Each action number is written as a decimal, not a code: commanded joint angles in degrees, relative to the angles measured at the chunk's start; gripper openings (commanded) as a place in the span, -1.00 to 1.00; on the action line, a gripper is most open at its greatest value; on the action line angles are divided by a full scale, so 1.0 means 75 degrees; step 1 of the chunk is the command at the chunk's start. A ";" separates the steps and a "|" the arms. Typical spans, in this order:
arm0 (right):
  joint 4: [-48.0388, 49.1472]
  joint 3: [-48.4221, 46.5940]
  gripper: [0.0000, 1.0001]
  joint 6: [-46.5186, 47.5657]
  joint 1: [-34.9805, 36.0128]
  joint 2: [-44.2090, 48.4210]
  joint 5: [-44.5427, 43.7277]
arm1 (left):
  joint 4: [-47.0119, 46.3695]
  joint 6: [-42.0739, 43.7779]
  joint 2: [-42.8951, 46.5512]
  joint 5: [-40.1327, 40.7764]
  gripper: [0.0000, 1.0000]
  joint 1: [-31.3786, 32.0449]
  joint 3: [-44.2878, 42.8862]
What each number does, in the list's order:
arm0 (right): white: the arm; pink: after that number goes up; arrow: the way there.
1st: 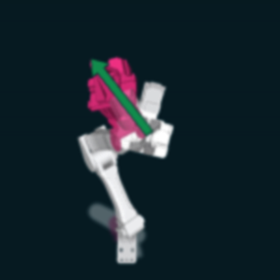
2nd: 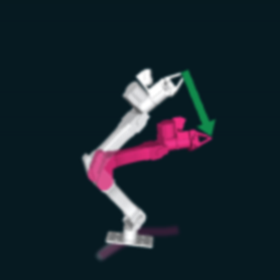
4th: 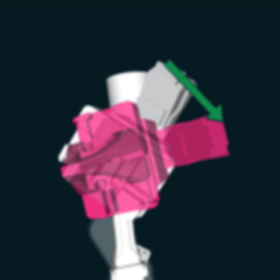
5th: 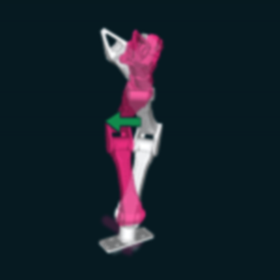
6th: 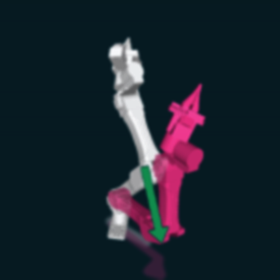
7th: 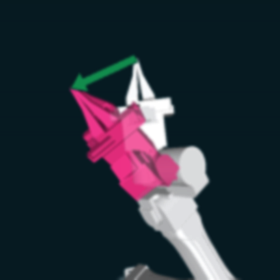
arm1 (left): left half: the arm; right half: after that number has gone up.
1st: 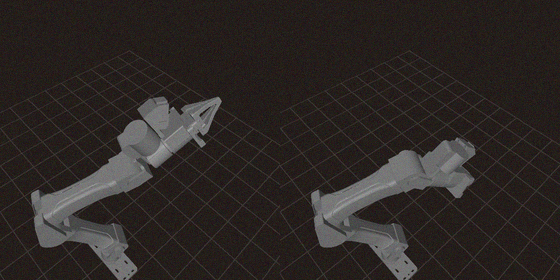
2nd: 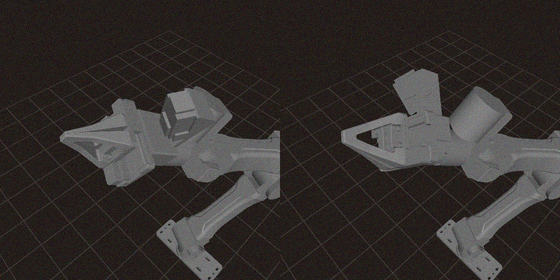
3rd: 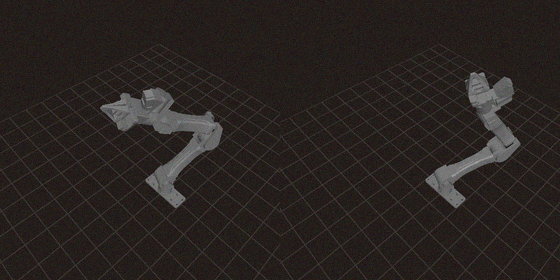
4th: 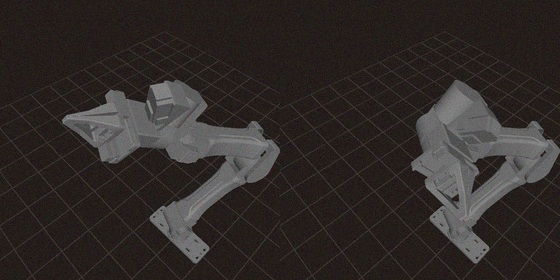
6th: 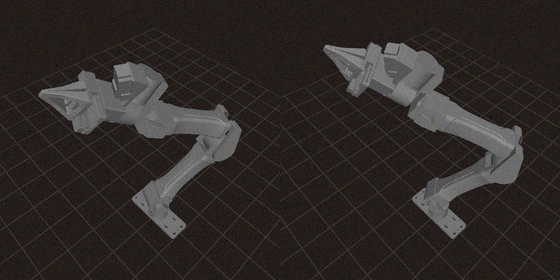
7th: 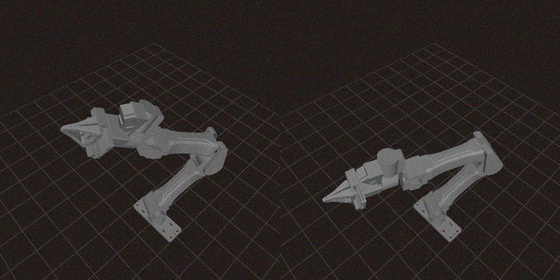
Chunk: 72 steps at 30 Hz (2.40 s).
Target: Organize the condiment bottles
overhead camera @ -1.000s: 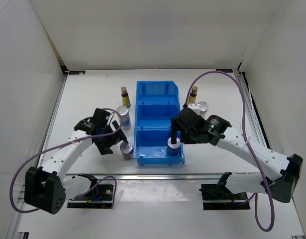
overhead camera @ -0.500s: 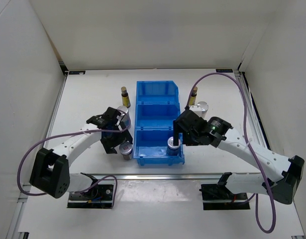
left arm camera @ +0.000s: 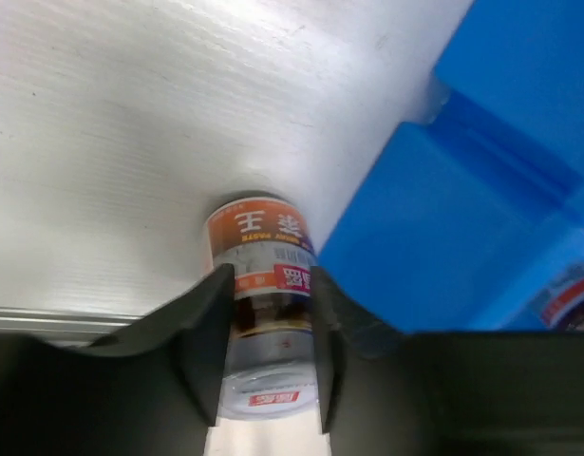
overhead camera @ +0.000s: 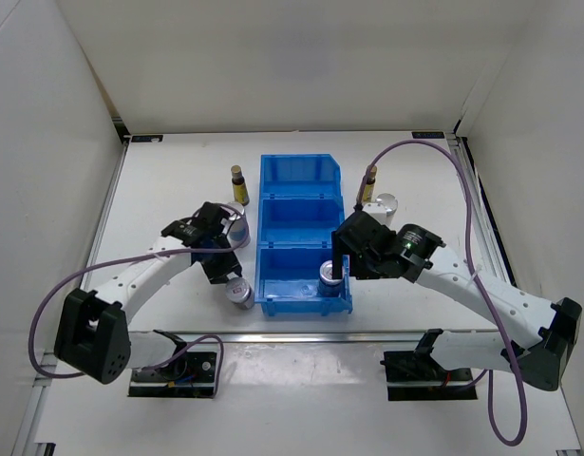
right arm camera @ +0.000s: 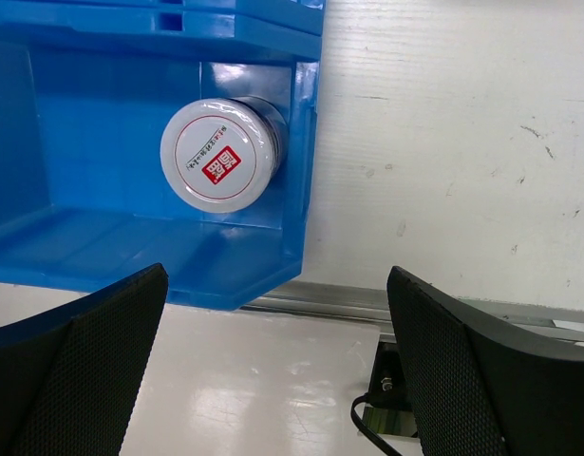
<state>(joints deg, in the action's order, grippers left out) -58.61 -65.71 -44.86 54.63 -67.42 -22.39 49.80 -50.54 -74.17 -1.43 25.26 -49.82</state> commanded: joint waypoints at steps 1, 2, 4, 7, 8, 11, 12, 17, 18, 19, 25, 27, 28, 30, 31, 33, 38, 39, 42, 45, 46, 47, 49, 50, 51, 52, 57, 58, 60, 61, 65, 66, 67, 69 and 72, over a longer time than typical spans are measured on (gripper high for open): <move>-0.0072 0.0078 0.99 -0.0147 0.0017 0.0165 -0.0214 | 0.0086 0.0246 0.0525 0.0167 -0.14 0.0031 -0.0166; -0.0072 0.0078 0.99 -0.0147 0.0017 0.0165 -0.0214 | 0.0191 0.0247 0.0526 0.0167 -0.20 0.0031 -0.0166; -0.0072 0.0078 0.99 -0.0218 0.0017 0.0165 -0.0214 | 0.0355 0.0317 0.0597 0.0167 -0.43 0.0031 -0.0270; -0.0072 0.0148 0.99 -0.0218 0.0017 0.0165 -0.0214 | 0.0614 0.0399 0.0772 0.0331 -0.46 0.0031 -0.0458; -0.0072 0.0148 0.99 -0.0218 0.0017 0.0165 -0.0214 | 0.0695 0.0399 0.0842 0.0401 -0.46 0.0031 -0.0551; -0.0072 0.0148 0.99 -0.0218 0.0017 0.0165 -0.0214 | 0.0860 0.0481 0.0843 0.0578 -0.10 0.0031 -0.0750; -0.0072 0.0148 0.99 -0.0218 0.0017 0.0165 -0.0214 | 0.0953 0.0563 0.0773 0.0485 0.01 0.0031 -0.0844; -0.0072 0.0230 0.99 -0.0218 0.0017 0.0165 -0.0214 | 0.0954 0.0412 0.0772 0.0156 1.00 0.0194 -0.0845; -0.0072 0.0230 0.99 -0.0287 0.0017 0.0165 -0.0214 | 0.0954 0.0411 0.0842 0.0156 1.00 0.0299 -0.0845; -0.0072 0.0230 0.99 -0.0288 0.0017 0.0165 -0.0214 | 0.0954 0.0411 0.0843 0.0156 1.00 0.0301 -0.0845; -0.0072 0.0230 0.99 -0.0288 0.0017 0.0165 -0.0214 | 0.0954 0.0178 0.0561 0.0062 1.00 0.0698 -0.0845; -0.0072 0.0230 0.99 -0.0288 0.0017 0.0165 -0.0214 | 0.0954 0.0002 0.0491 0.0062 1.00 0.0874 -0.0845; -0.0072 0.0230 0.99 -0.0288 0.0017 0.0165 -0.0214 | 0.0954 -0.0080 0.0491 0.0062 1.00 0.0875 -0.0752; -0.0072 0.0301 0.99 -0.0288 0.0017 0.0165 -0.0214 | 0.0954 -0.0326 0.0421 0.0132 1.00 0.0945 -0.0682; -0.0072 0.0301 0.99 -0.0288 0.0017 0.0165 -0.0214 | 0.0954 -0.0408 0.0351 0.0132 1.00 0.0945 -0.0681; -0.0072 0.0301 0.99 -0.0288 0.0017 0.0165 -0.0214 | 0.0954 -0.0655 0.0269 0.0132 1.00 0.1026 -0.0612; -0.0072 0.0301 0.99 -0.0288 0.0017 0.0165 -0.0214 | 0.1024 -0.1123 0.0058 0.0296 1.00 0.1190 -0.0611; -0.0072 0.0301 0.99 -0.0288 0.0017 0.0165 -0.0214 | 0.1024 -0.1124 -0.0024 0.0366 1.00 0.1191 -0.0611; -0.0072 0.0371 0.99 -0.0288 0.0017 0.0165 -0.0214 | 0.1094 -0.1194 -0.0094 0.0367 1.00 0.1191 -0.0541; -0.0072 0.0371 0.99 -0.0288 0.0017 0.0165 -0.0214 | 0.1094 -0.1265 -0.0095 0.0367 0.98 0.1261 -0.0541; -0.0072 0.0371 0.99 -0.0288 -0.0053 0.0165 -0.0214 | 0.1175 -0.1265 -0.0025 0.0436 0.92 0.1261 -0.0471; -0.0072 0.0371 0.99 -0.0288 -0.0054 0.0165 -0.0214 | 0.1176 -0.1265 -0.0025 0.0437 0.92 0.1261 -0.0470; -0.0072 0.0371 0.99 -0.0288 -0.0054 0.0095 -0.0214 | 0.1176 -0.1335 0.0127 0.0437 0.81 0.1261 -0.0470; -0.0072 0.0371 0.99 -0.0288 -0.0054 0.0094 -0.0214 | 0.1176 -0.1335 0.0128 0.0437 0.76 0.1261 -0.0470; -0.0072 0.0371 0.99 -0.0288 -0.0054 0.0025 -0.0214 | 0.1176 -0.1335 0.0197 0.0437 0.70 0.1261 -0.0389; -0.0072 0.0371 0.99 -0.0288 -0.0054 0.0024 -0.0214 | 0.1176 -0.1416 0.0198 0.0437 0.63 0.1261 -0.0319; -0.0072 0.0371 0.99 -0.0288 -0.0054 0.0024 -0.0214 | 0.1176 -0.1417 0.0198 0.0507 0.17 0.1261 -0.0248; -0.0072 0.0371 0.99 -0.0288 -0.0054 0.0024 -0.0214 | 0.1176 -0.1347 0.0198 0.0507 -0.01 0.1261 -0.0248; -0.0072 0.0371 0.99 -0.0288 -0.0054 0.0024 -0.0214 | 0.1176 -0.1347 0.0198 0.0507 -0.29 0.1261 -0.0248; -0.0072 0.0371 0.99 -0.0288 -0.0054 0.0024 -0.0214 | 0.1176 -0.1266 0.0198 0.0507 -0.43 0.1261 -0.0352; -0.0072 0.0453 0.99 -0.0288 -0.0054 0.0105 -0.0214 | 0.1386 -0.1101 0.0607 0.0822 -0.79 0.1261 -0.0961; -0.0072 0.0453 0.99 -0.0288 -0.0054 0.0106 -0.0214 | 0.1550 -0.1101 0.0678 0.0986 -0.79 0.1261 -0.1148; -0.0072 0.0453 0.99 -0.0288 -0.0054 0.0187 -0.0214 | 0.1911 -0.1031 0.0748 0.1359 -0.79 0.1261 -0.1568; -0.0072 0.0523 0.99 -0.0288 -0.0054 0.0188 -0.0284 | 0.2357 -0.1030 0.0843 0.1794 -0.79 0.1261 -0.2050; -0.0072 0.0523 0.99 -0.0358 -0.0124 0.0259 -0.0284 | 0.3132 -0.0960 0.0995 0.2580 -0.79 0.1261 -0.3093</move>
<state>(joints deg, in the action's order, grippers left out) -58.65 -62.13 -46.15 54.15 -67.05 -22.59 68.25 -58.43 -71.53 10.02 34.37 -65.21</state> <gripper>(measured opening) 0.994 0.734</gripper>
